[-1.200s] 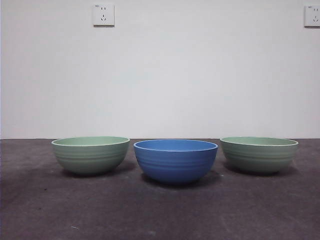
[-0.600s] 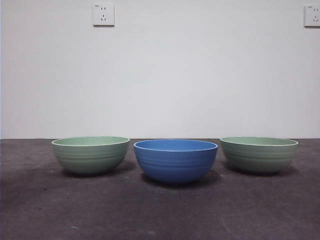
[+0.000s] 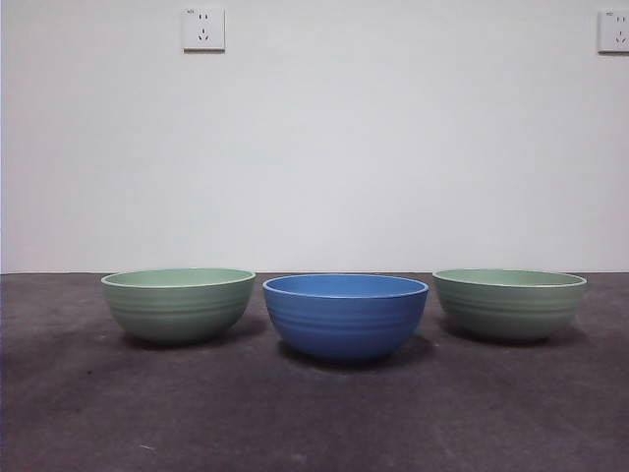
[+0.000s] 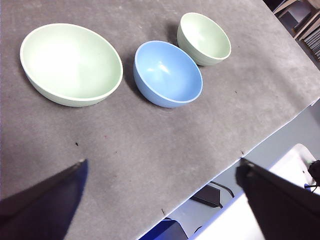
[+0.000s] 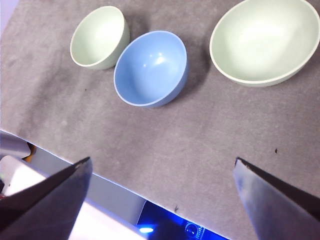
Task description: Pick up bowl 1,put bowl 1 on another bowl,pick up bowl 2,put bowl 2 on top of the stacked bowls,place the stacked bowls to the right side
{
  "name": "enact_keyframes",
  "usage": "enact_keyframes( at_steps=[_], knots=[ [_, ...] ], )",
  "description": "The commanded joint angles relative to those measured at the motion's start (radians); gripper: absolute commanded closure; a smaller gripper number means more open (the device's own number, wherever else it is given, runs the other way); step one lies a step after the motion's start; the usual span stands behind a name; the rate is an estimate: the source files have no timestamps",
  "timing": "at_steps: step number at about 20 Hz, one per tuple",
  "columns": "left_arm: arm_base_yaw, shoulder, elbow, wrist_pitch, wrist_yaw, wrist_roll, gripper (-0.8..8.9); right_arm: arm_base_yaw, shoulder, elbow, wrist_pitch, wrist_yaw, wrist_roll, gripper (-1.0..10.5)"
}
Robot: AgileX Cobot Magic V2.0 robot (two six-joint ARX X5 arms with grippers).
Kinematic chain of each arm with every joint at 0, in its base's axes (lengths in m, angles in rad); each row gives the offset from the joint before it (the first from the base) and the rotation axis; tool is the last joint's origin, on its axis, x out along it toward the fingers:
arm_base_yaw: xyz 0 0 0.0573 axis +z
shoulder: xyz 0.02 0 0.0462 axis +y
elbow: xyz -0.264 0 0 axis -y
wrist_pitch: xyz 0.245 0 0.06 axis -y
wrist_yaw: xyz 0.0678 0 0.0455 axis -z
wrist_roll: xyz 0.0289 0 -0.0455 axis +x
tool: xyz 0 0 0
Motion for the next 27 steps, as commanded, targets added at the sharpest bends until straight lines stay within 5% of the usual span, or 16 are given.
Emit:
enact_keyframes(
  at_steps=[1, 10, 27],
  knots=[
    [0.000, 0.004, 0.003, 0.008, 0.001, -0.006, 3.14, 0.002, 0.018, 0.003, 0.021, 0.030, 0.016, 4.7],
    [0.000, 0.004, 0.003, 0.008, 0.002, -0.007, 3.14, 0.002, 0.183, 0.003, 0.218, 0.216, 0.087, 4.7],
    [0.000, 0.004, 0.003, 0.004, 0.001, -0.007, 3.14, 0.000, 0.682, 0.003, 0.560, 0.314, 0.161, 4.7]
  ],
)
